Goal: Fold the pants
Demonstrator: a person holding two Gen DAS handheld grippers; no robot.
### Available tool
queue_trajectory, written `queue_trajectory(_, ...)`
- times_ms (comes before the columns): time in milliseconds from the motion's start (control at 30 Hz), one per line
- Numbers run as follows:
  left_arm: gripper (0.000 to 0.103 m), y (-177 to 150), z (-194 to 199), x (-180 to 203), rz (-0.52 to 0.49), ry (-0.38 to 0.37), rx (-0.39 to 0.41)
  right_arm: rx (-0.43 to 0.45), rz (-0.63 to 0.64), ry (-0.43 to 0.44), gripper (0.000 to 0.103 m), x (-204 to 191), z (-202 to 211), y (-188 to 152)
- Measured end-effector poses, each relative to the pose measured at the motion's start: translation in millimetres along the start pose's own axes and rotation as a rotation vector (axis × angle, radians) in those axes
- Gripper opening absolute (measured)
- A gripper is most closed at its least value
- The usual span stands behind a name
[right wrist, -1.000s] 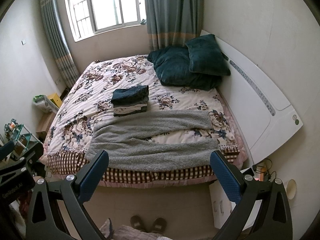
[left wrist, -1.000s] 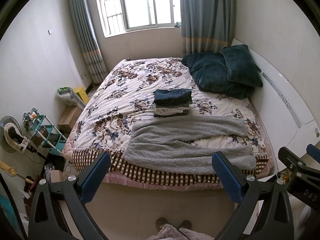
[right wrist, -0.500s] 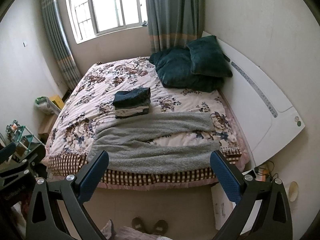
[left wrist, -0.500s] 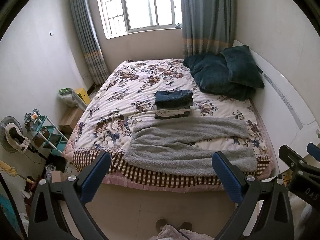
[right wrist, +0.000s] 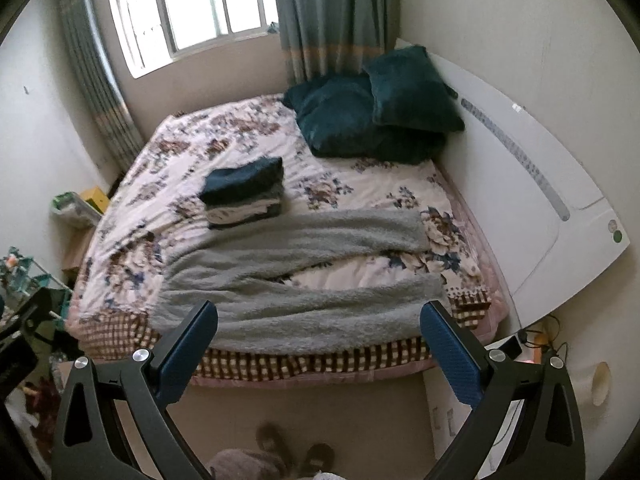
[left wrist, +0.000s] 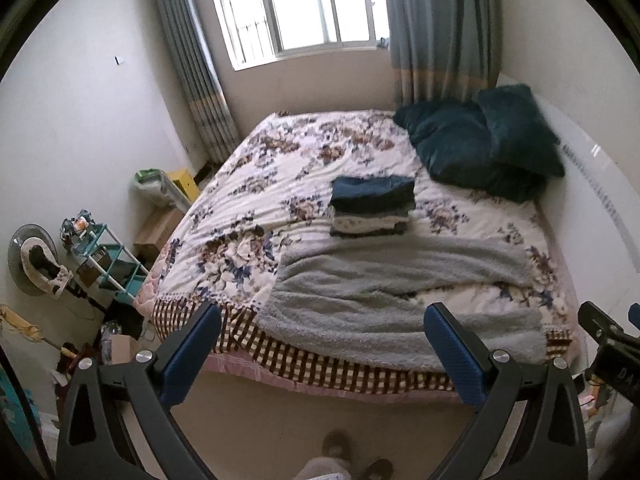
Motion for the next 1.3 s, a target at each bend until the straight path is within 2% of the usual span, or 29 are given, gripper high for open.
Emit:
queue_trajectory(167, 0.103, -3.1, -71.6, 15.6, -0.052, 0.022, -0.052, -0.051, -0.003, -0.06, 0.103, 2.1, -88.5, -0.2)
queue_trajectory(267, 0.103, -0.4, -130.5, 24.8, -0.079, 0.01, -0.101, -0.085, -0.013, -0.095, 0.103, -0.7, -143.9, 3.9)
queue_trajectory(400, 0.103, 4.6, -210.0, 38.5, -0.102, -0.032, -0.181, -0.152, -0.019, -0.143, 0.103, -10.0, -227.2, 12.4)
queue_trajectory(533, 0.103, 10.5, -290.0, 54.1, -0.155, -0.076, -0.238, -0.24, -0.022, -0.15, 0.103, -29.9, -318.7, 21.2)
queue_trajectory(600, 0.103, 8.2, -335.2, 68.9, -0.211, -0.1, -0.282, -0.273, -0.001, -0.143, 0.103, -41.8, -369.8, 26.5)
queue_trajectory(867, 0.103, -1.0, -485.2, 118.6, -0.486, -0.138, -0.33, -0.377, 0.208, -0.148, 0.103, -74.2, -530.8, 29.2)
queue_trajectory(1000, 0.103, -5.4, -547.1, 150.3, -0.607, -0.185, -0.364, -0.439, 0.278, -0.134, 0.103, -61.4, -601.1, 23.2)
queue_trajectory(1067, 0.102, -6.7, -575.2, 167.1, -0.645, -0.216, -0.389, -0.471, 0.286, -0.113, 0.103, -52.4, -629.0, 18.0)
queue_trajectory(1167, 0.094, -12.5, -613.5, 191.3, -0.68, -0.274, -0.439, -0.516, 0.32, -0.087, 0.103, -40.5, -668.5, 10.8)
queue_trajectory(1300, 0.094, -25.7, -655.9, 220.0, -0.747, -0.321, -0.479, -0.564, 0.365, -0.066, 0.103, -32.6, -731.6, 7.1)
Point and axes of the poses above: each gripper's, at about its wrist camera, not at the fingertips, and z roughly against the way its jaws point, x to its right, y to its top, the point moved 5 cm from there along -z, roughly the way its jaws point, and after that the axes turned 7 degrees about x, right-handed, at the moved point
